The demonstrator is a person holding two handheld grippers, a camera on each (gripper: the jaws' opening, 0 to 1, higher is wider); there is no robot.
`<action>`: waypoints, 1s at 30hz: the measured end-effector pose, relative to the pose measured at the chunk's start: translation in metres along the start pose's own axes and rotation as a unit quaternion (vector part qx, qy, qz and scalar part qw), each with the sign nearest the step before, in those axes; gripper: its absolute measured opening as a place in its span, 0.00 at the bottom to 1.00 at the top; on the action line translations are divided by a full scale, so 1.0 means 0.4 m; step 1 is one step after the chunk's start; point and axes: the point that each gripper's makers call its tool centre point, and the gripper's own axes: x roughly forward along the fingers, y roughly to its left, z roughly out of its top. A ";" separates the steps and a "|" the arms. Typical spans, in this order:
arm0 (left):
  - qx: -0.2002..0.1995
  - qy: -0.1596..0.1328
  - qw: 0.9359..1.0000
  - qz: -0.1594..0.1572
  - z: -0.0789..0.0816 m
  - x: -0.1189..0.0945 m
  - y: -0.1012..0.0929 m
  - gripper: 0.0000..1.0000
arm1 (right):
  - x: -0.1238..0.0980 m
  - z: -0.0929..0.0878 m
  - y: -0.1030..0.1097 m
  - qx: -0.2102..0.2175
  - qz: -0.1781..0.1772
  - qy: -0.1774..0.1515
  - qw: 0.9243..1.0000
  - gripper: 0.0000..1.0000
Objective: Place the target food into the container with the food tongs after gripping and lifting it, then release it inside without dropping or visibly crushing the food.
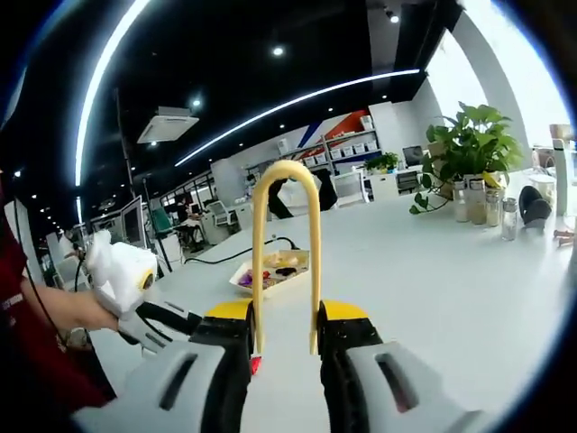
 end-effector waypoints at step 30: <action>-0.065 -0.185 0.954 0.226 -0.046 -0.509 0.289 0.32 | 0.188 -0.161 0.150 -0.090 0.044 0.109 0.989 0.25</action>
